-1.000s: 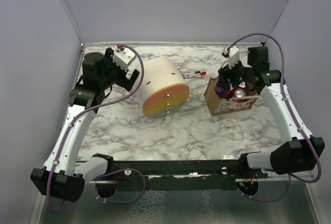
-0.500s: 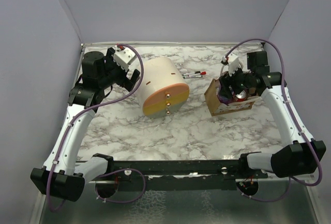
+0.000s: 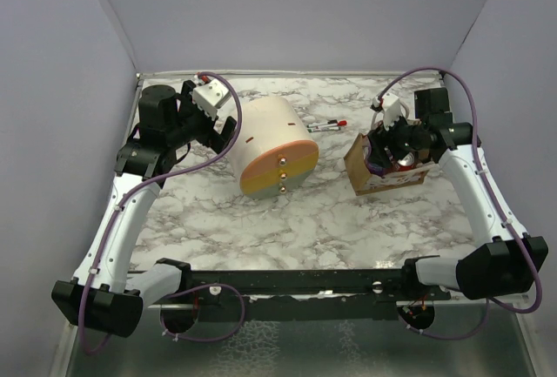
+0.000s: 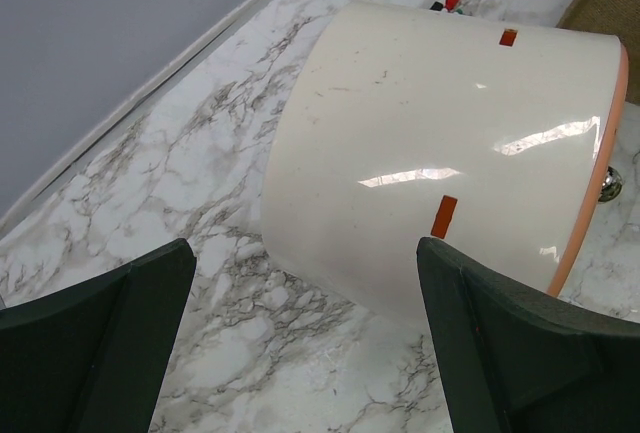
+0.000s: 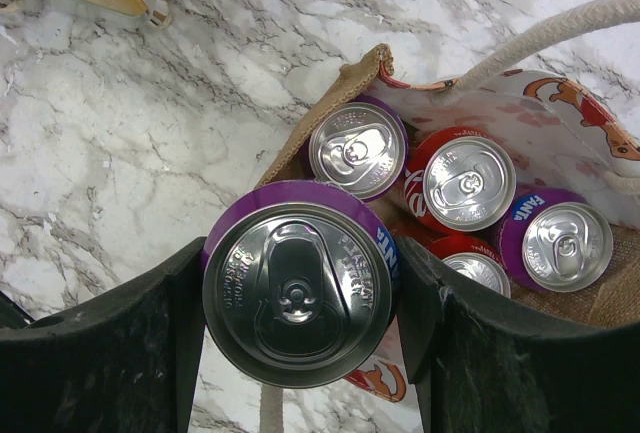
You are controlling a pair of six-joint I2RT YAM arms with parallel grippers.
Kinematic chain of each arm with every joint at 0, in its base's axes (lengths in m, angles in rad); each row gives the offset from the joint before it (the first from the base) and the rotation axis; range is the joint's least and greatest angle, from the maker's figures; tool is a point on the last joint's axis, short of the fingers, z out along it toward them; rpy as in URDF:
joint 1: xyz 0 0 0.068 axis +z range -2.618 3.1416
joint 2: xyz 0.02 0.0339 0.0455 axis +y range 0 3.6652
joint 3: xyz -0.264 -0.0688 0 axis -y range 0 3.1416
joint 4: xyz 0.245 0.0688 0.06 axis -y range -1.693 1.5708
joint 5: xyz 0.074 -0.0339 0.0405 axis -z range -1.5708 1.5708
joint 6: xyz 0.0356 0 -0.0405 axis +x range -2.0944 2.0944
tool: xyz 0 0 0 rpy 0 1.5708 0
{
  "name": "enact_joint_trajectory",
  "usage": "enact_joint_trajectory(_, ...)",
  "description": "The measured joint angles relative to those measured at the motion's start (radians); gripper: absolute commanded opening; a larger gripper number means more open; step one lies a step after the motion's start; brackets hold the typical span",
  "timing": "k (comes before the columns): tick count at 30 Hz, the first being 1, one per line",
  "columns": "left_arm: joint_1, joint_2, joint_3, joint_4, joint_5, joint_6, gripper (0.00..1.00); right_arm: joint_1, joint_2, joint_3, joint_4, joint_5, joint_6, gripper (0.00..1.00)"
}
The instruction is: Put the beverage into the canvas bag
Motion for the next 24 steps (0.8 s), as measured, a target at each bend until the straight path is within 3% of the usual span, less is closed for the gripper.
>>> enact_joint_trajectory(24,-0.002,0.037,0.001,-0.005,0.000,0.028,0.95,0.002,-0.043,-0.026,0.034,0.094,0.081,0.14)
